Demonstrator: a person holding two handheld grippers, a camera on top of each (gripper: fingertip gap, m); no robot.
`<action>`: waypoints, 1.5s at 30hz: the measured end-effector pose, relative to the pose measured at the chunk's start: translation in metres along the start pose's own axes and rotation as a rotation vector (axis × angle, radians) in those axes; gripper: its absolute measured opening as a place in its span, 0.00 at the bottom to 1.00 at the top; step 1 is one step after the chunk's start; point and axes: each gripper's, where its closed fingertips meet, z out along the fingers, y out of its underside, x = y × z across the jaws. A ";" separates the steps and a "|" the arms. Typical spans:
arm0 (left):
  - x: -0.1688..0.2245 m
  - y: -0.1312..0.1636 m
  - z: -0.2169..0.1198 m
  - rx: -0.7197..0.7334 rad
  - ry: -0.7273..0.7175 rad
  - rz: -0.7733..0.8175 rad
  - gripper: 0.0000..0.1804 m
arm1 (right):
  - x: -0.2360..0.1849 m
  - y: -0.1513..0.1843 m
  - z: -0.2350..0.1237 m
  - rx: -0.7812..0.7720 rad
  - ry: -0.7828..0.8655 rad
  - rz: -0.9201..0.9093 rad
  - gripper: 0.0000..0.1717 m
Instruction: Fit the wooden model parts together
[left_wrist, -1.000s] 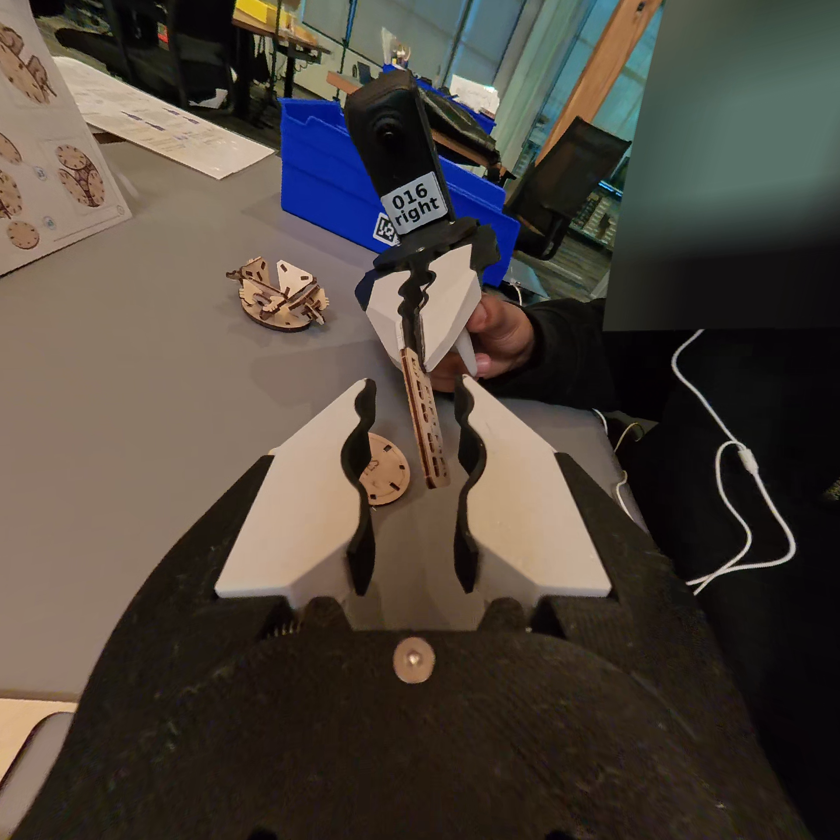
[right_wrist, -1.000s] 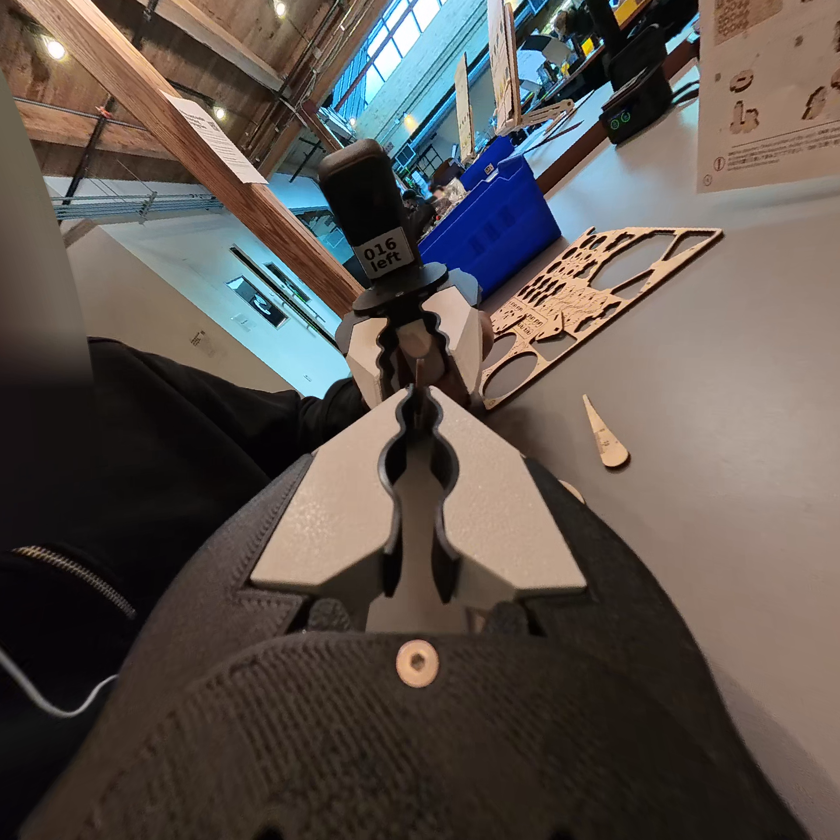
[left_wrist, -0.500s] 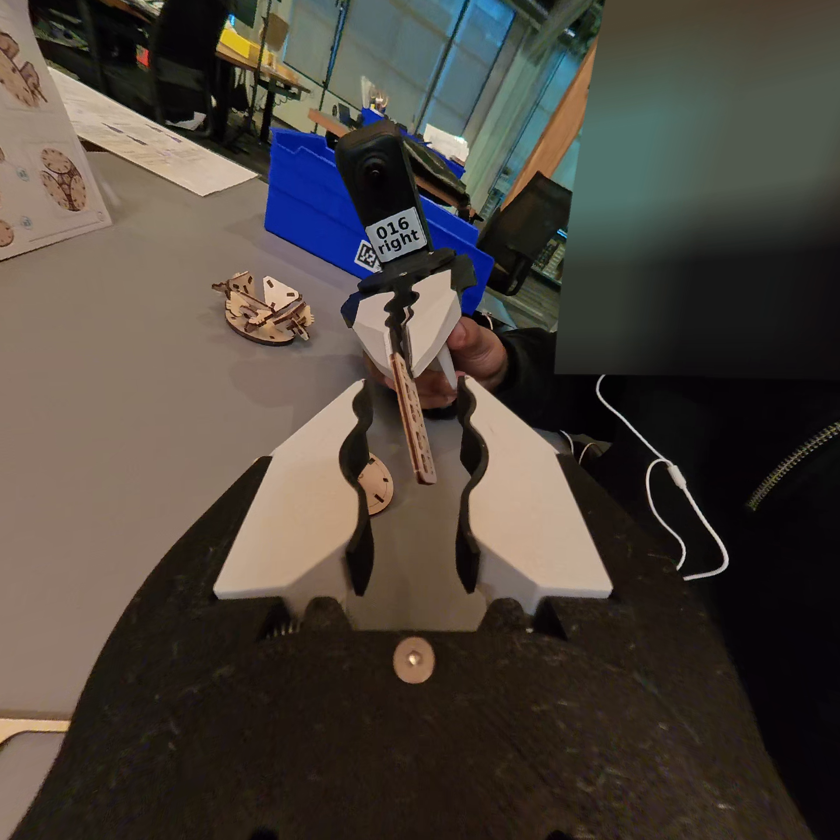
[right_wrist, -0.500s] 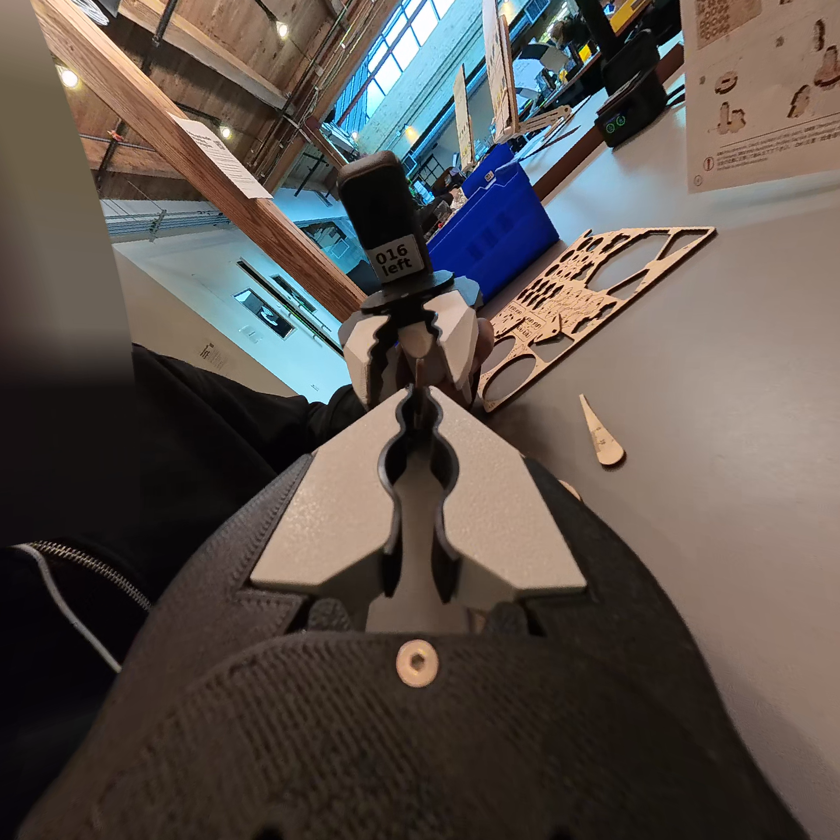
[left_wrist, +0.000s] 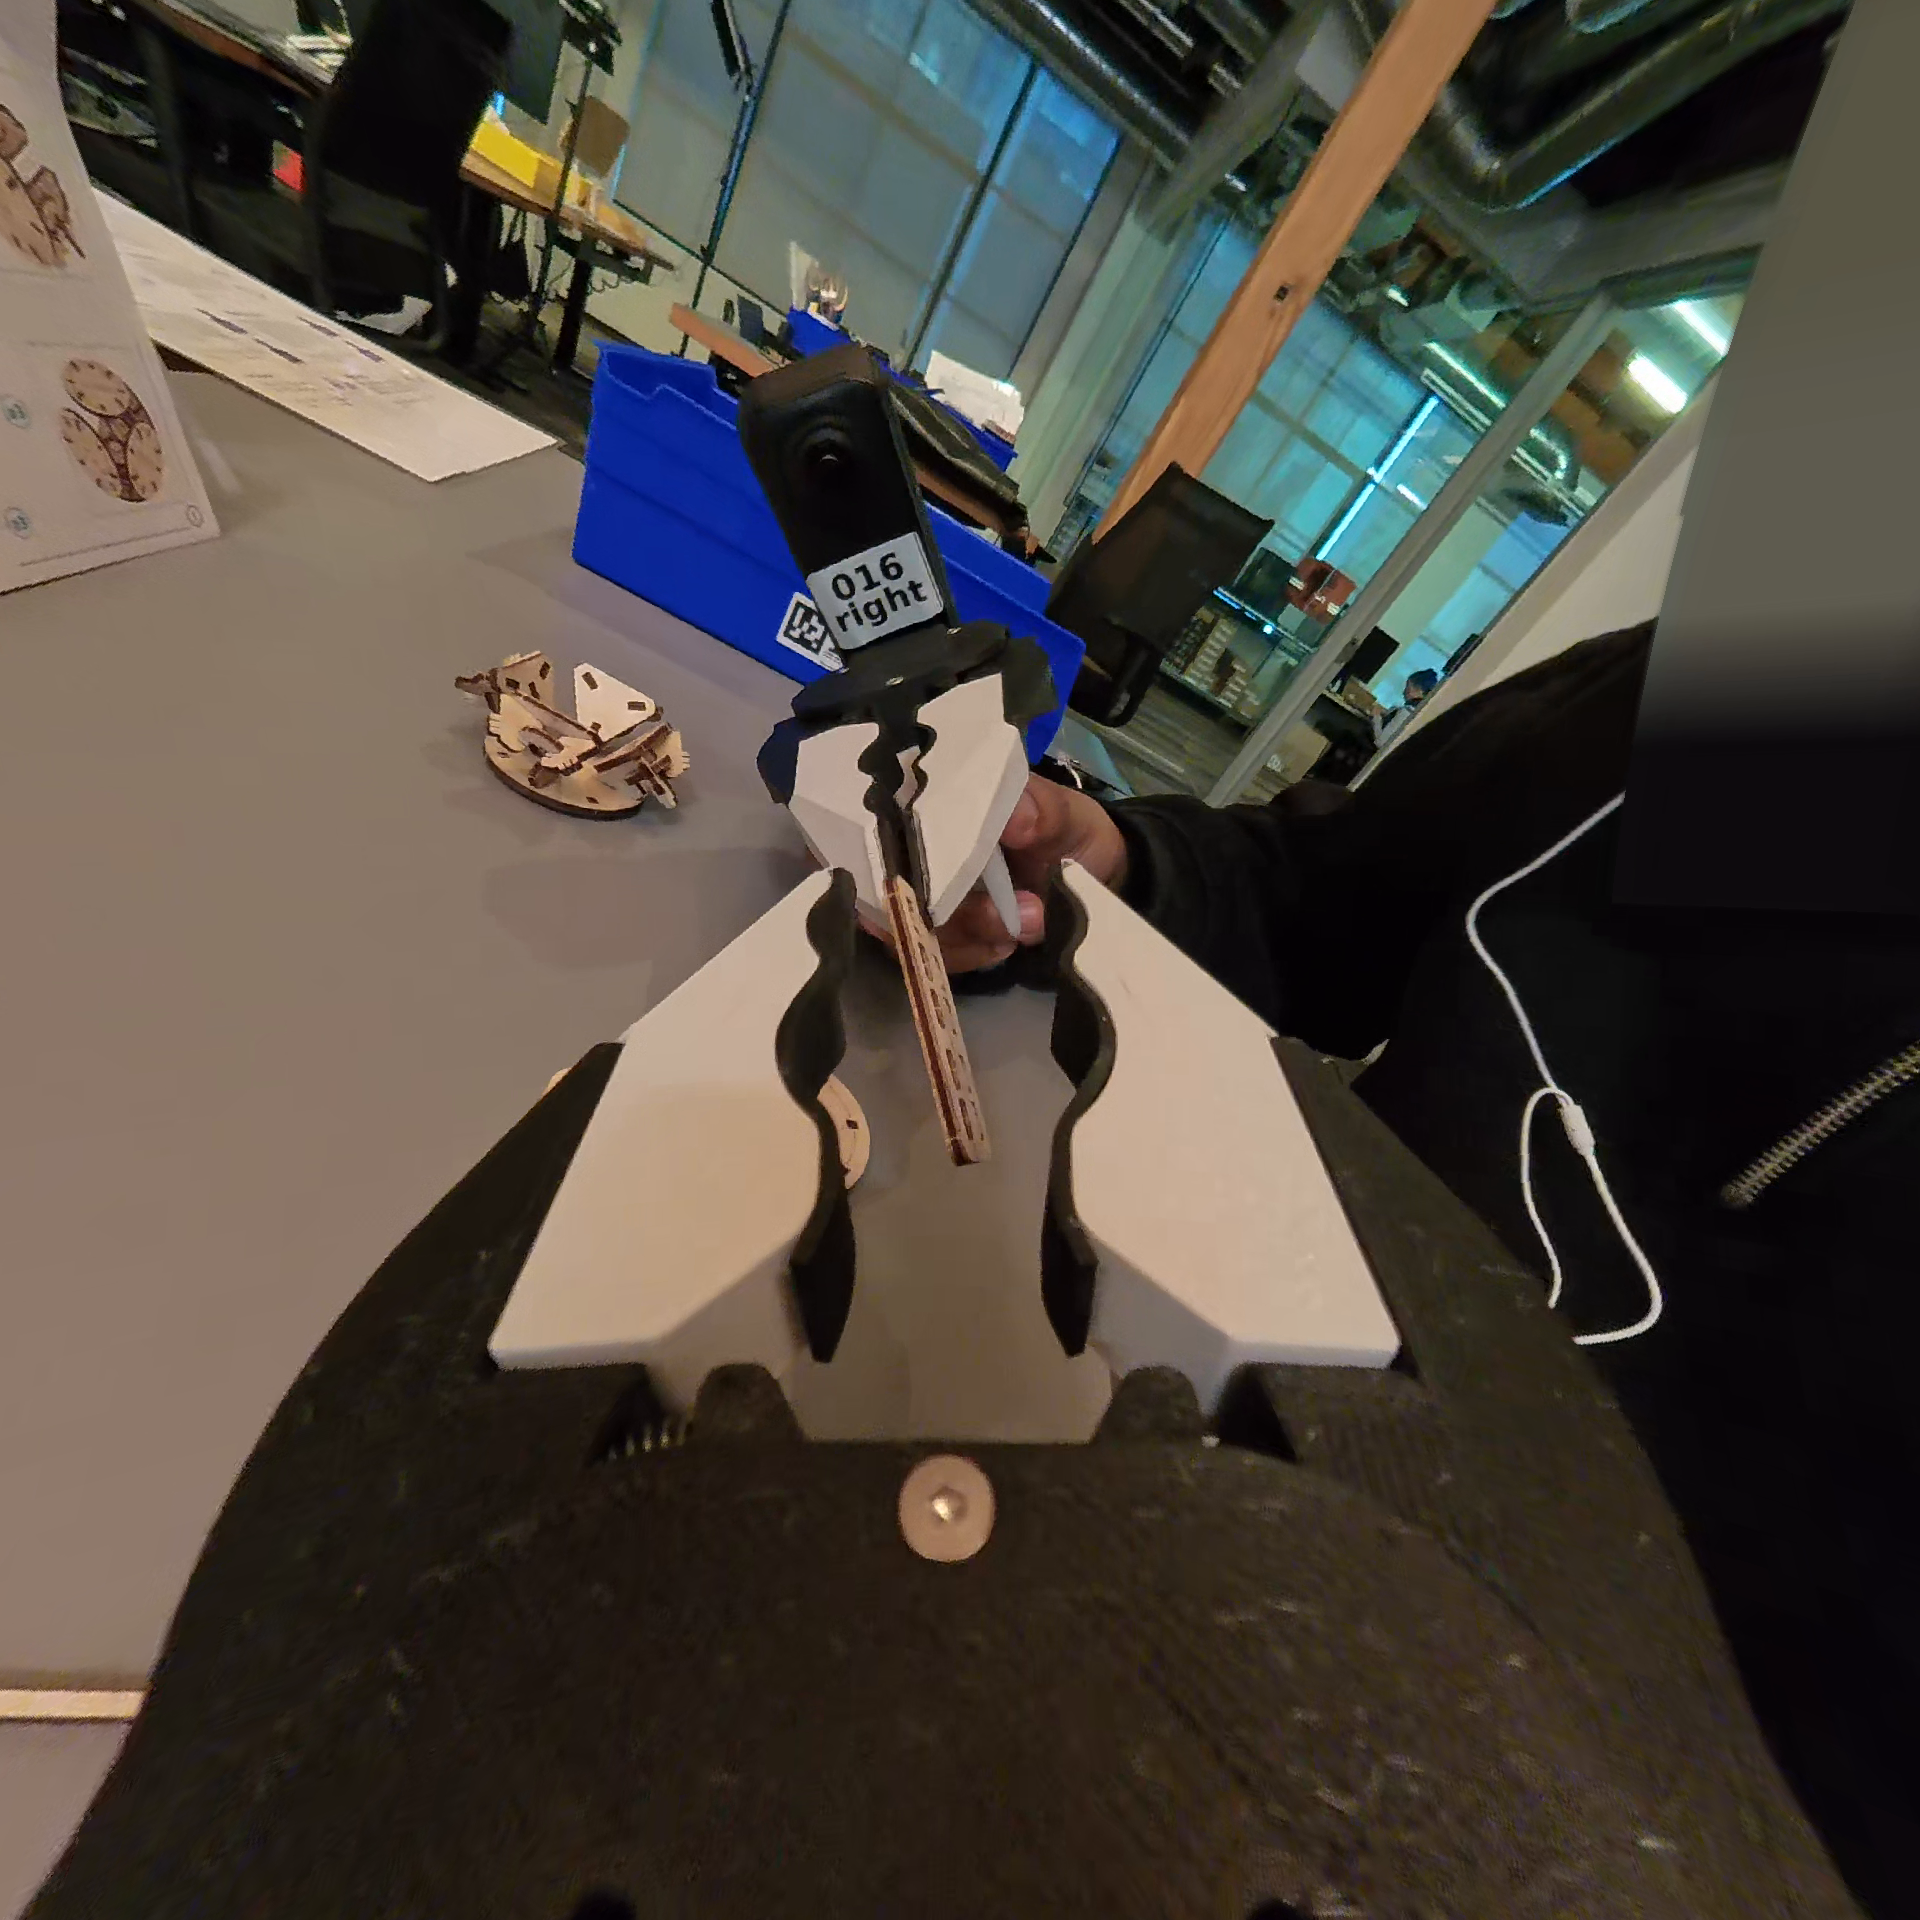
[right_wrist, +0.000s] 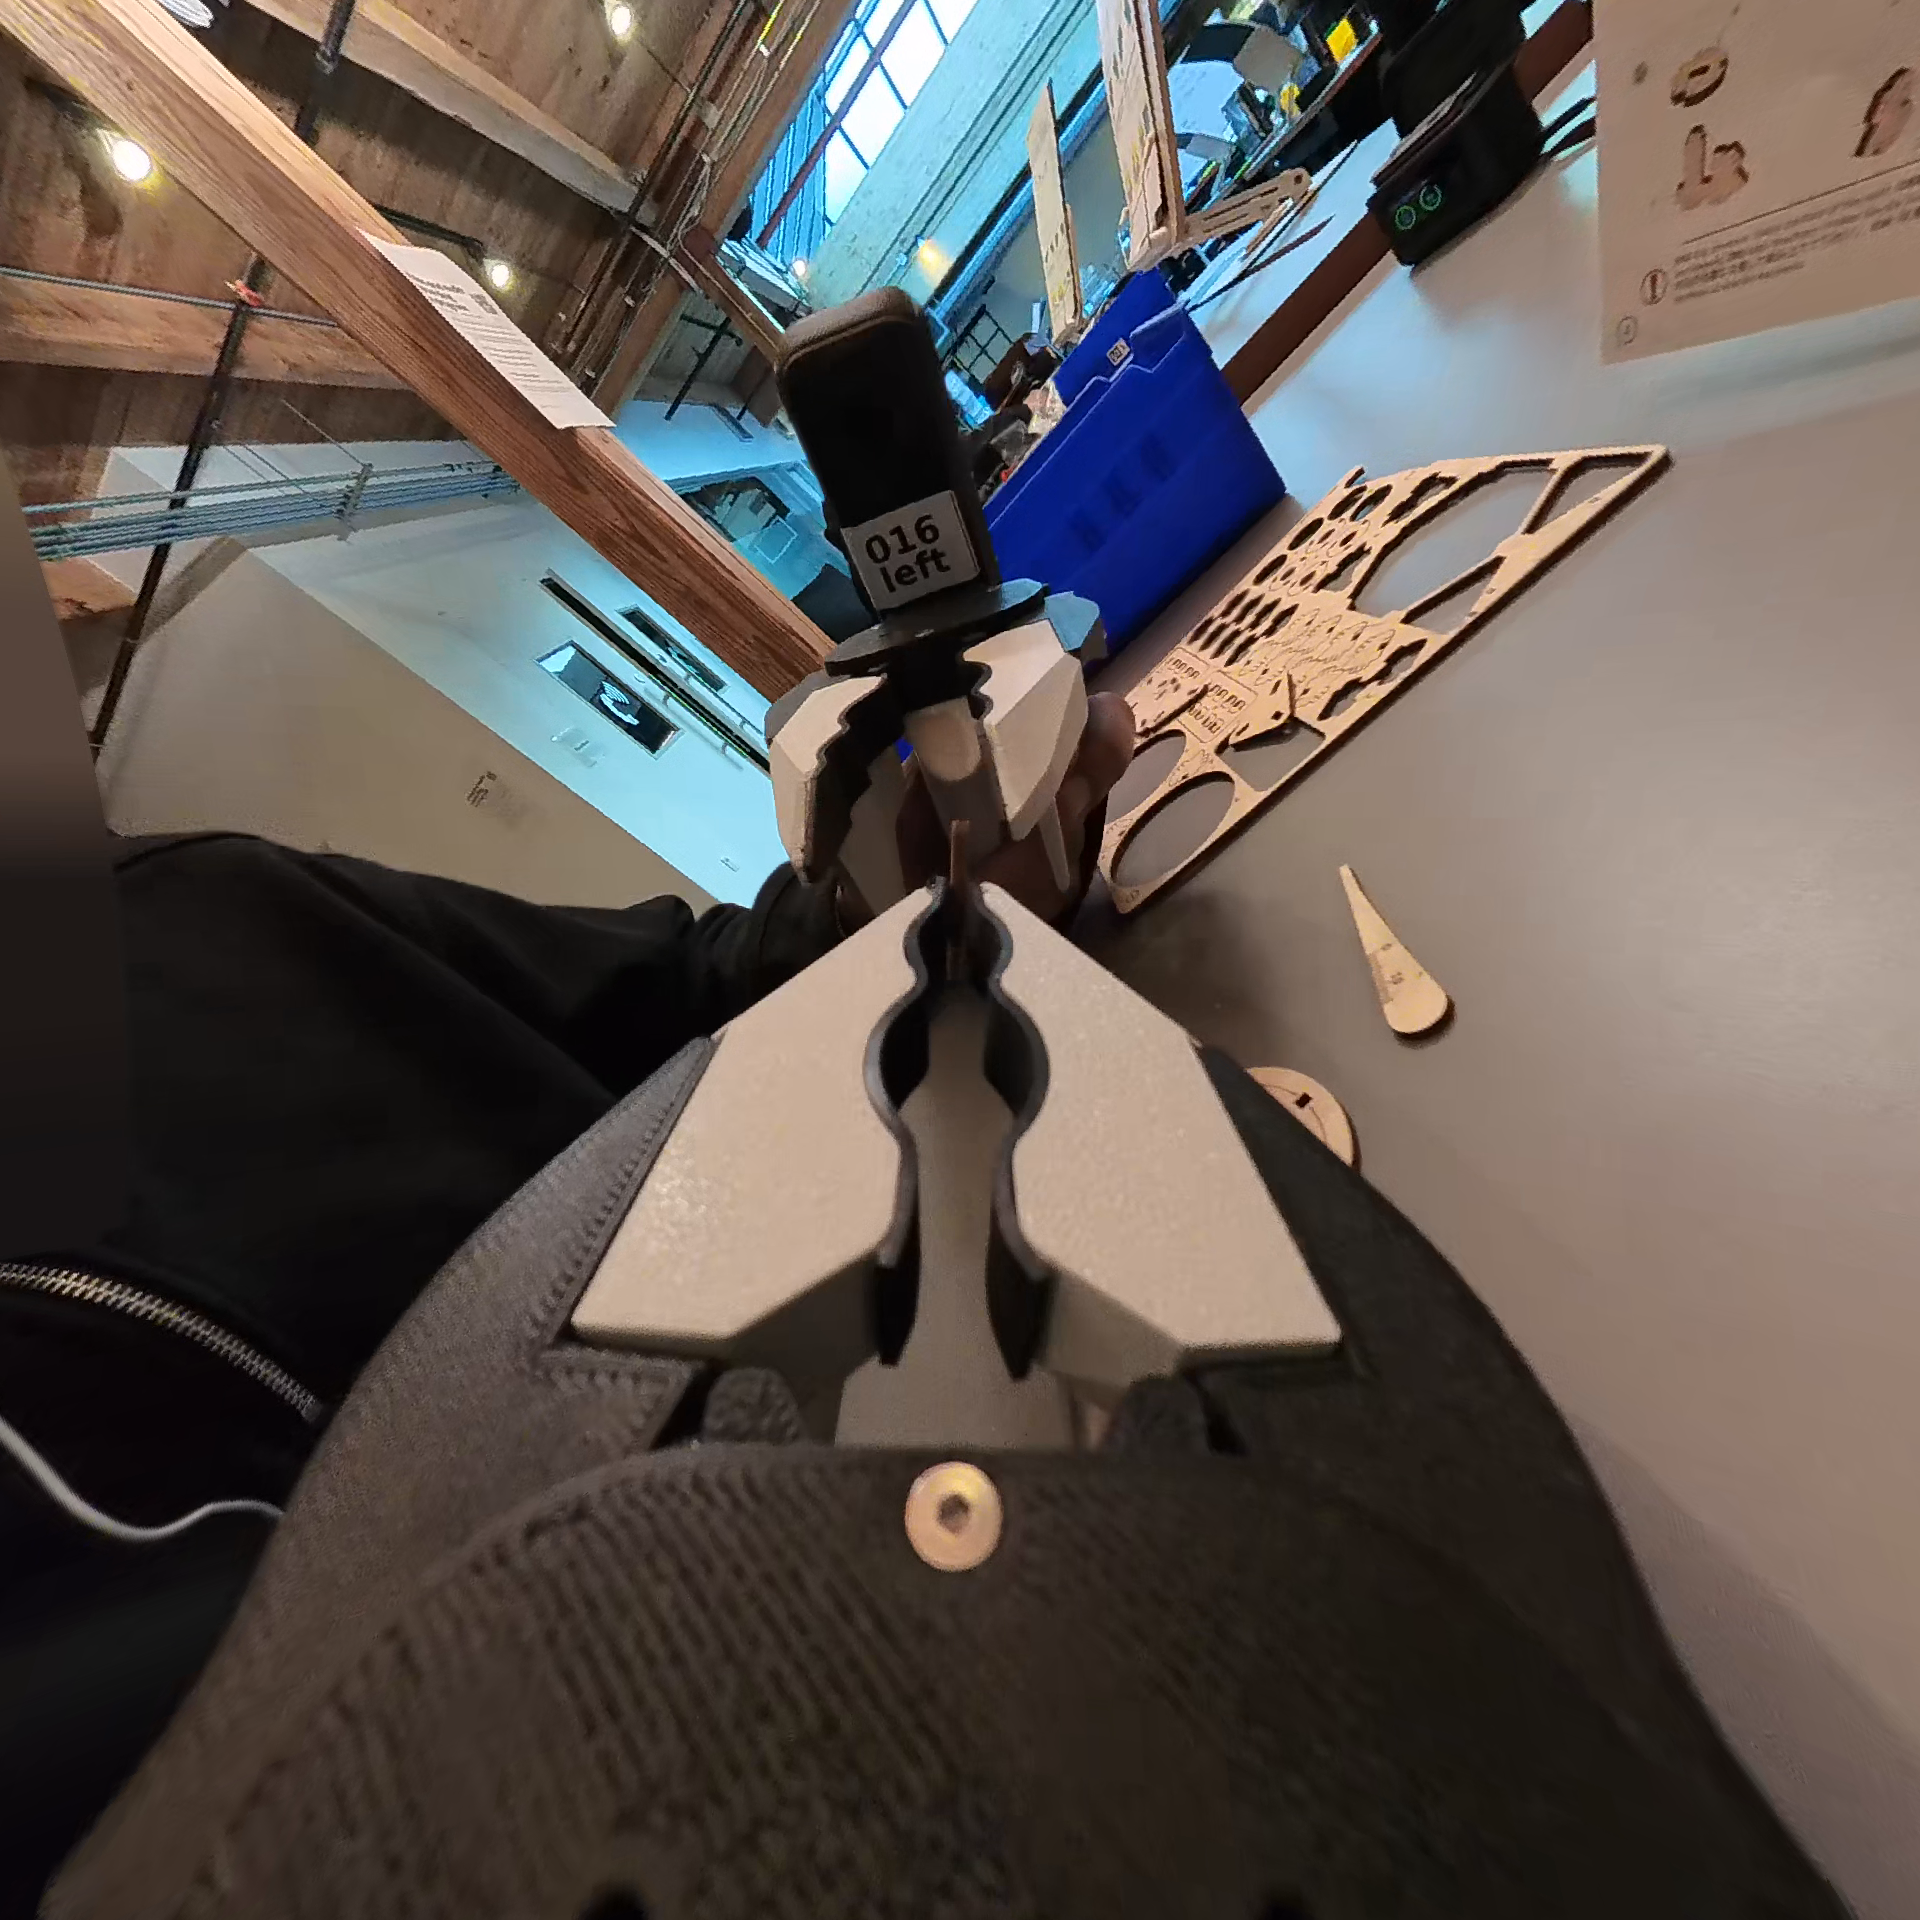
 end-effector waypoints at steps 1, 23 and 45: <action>0.000 0.000 0.000 -0.004 -0.004 0.005 0.20 | 0.000 0.000 0.000 -0.001 -0.001 0.003 0.00; -0.003 0.003 0.001 -0.031 -0.035 0.049 0.20 | 0.001 0.002 0.003 -0.020 0.003 0.008 0.00; -0.022 0.029 0.000 -0.263 -0.193 0.141 0.22 | 0.015 -0.037 -0.042 0.113 0.121 -0.049 0.00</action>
